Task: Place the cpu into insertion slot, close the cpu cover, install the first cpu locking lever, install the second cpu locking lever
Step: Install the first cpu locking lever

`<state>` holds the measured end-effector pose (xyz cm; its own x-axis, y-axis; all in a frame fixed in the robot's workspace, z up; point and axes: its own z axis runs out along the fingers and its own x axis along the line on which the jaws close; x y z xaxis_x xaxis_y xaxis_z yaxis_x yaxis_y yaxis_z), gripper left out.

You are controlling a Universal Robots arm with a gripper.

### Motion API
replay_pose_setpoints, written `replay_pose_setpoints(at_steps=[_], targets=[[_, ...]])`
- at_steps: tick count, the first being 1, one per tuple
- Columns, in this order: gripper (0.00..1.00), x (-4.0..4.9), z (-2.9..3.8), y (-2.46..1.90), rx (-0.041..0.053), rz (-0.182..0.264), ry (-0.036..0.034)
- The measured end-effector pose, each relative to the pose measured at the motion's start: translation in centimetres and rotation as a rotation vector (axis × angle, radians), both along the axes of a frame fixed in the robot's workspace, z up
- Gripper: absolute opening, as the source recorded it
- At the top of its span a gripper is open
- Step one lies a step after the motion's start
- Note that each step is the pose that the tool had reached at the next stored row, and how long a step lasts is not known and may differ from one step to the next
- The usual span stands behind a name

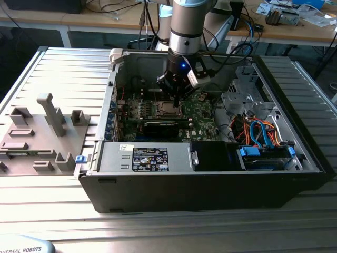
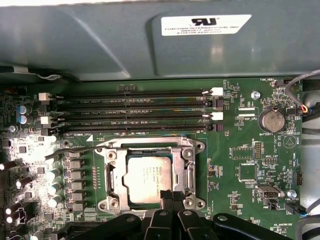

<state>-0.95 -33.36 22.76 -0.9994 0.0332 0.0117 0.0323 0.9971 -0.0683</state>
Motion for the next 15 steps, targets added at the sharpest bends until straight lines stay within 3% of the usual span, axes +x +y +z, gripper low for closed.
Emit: replay_pose_setpoints(at_steps=[15], targets=[[0.11,0.00,0.00,0.00,0.0000,0.019,-0.0001]])
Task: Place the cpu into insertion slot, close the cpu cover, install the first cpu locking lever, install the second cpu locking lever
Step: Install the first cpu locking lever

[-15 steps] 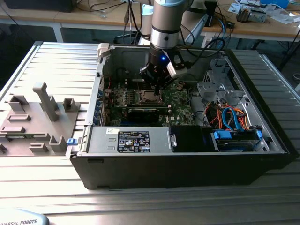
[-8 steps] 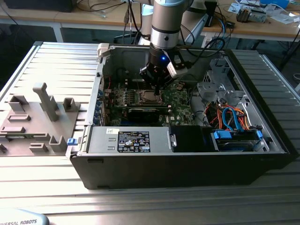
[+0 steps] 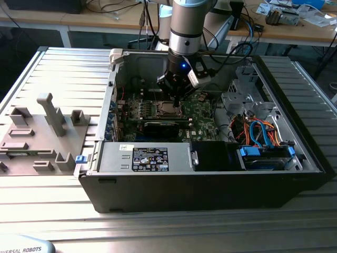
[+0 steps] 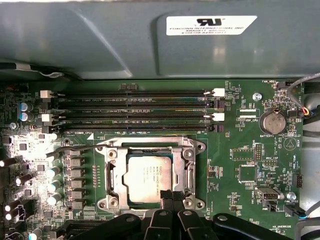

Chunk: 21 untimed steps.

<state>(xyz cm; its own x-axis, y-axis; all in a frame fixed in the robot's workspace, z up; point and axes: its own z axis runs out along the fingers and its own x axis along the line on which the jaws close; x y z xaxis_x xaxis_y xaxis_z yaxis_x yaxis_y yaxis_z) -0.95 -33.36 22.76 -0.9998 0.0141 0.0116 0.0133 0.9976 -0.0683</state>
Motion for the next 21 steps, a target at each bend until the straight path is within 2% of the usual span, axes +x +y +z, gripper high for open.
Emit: replay_pose_setpoints(at_steps=[21], targets=[[0.11,0.00,0.00,0.00,0.0000,0.029,0.0000]])
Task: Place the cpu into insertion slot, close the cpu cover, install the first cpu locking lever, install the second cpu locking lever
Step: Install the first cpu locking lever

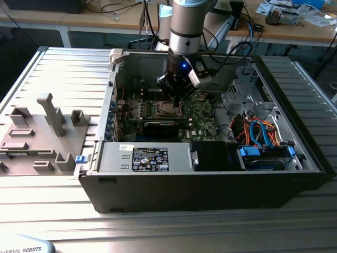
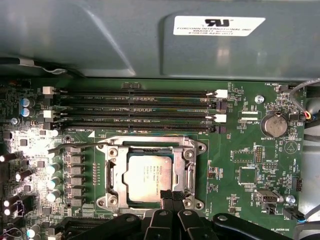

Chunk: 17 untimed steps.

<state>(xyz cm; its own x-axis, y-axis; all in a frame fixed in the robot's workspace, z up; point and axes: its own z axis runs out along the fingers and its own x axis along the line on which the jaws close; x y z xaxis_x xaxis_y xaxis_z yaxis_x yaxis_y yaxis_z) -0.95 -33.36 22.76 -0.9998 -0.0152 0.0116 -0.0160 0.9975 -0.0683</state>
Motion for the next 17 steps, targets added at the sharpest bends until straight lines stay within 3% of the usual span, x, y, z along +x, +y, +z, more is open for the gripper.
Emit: replay_pose_setpoints(at_steps=[17], targets=[[0.11,0.00,0.00,0.00,0.0000,0.025,0.0000]])
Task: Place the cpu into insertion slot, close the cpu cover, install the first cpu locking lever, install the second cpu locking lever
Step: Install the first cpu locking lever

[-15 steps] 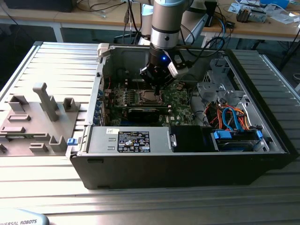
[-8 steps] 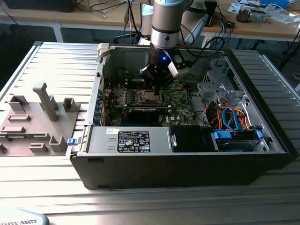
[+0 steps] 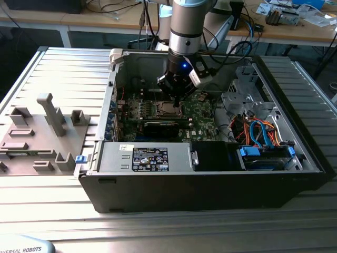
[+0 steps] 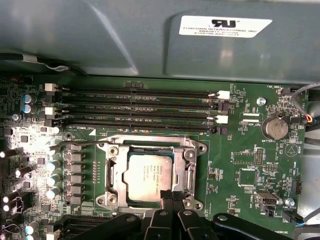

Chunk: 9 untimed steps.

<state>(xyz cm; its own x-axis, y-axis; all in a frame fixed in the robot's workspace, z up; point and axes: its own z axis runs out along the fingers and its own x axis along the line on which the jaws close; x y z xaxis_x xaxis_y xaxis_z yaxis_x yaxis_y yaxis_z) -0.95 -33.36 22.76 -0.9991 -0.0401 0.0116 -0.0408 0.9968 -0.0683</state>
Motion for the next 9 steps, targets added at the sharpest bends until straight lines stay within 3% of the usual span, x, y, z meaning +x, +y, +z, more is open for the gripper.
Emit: replay_pose_setpoints(at_steps=[9], targets=[[0.11,0.00,0.00,0.00,0.0000,0.015,0.0000]])
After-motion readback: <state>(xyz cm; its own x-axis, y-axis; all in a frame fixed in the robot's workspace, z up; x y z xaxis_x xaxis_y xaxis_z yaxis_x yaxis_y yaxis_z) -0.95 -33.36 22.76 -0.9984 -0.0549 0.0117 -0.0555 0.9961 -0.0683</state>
